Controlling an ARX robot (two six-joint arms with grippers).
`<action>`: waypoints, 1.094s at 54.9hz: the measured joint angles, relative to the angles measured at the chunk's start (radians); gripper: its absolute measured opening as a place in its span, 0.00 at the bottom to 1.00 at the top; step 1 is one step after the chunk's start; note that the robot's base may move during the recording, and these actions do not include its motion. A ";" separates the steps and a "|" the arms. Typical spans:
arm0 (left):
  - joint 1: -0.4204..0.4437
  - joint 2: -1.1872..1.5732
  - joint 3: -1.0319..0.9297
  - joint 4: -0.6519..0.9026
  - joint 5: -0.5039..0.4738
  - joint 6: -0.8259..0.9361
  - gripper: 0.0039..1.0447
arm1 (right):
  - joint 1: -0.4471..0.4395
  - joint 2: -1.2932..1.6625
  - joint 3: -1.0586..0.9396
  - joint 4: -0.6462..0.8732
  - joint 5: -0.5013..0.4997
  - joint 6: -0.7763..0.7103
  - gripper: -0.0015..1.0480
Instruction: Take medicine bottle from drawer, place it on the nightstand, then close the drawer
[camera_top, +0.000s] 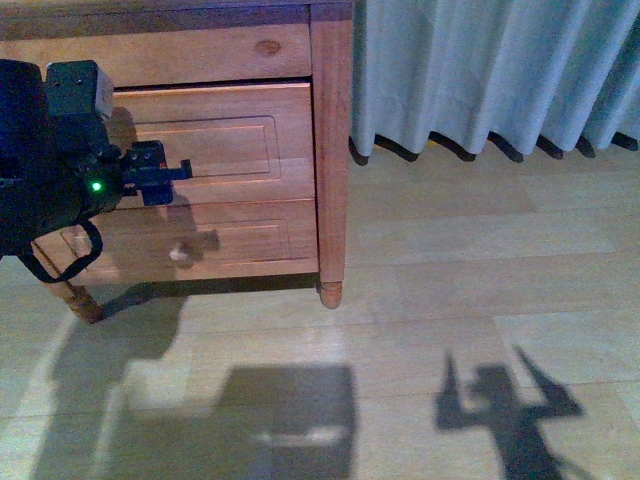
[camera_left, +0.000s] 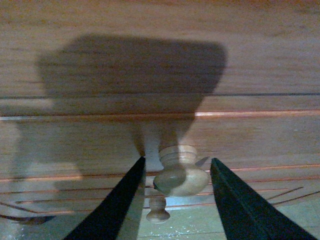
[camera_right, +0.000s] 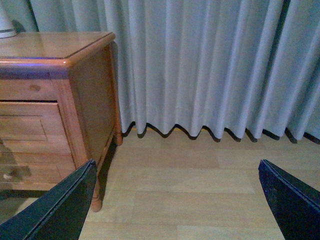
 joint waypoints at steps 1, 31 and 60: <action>0.000 -0.002 -0.002 0.002 -0.001 0.000 0.27 | 0.000 0.000 0.000 0.000 0.000 0.000 0.93; -0.035 -0.138 -0.297 0.127 -0.047 -0.021 0.24 | 0.000 0.000 0.000 0.000 0.000 0.000 0.93; -0.058 -0.240 -0.845 0.503 -0.042 -0.087 0.24 | 0.000 0.000 0.000 0.000 0.000 0.000 0.93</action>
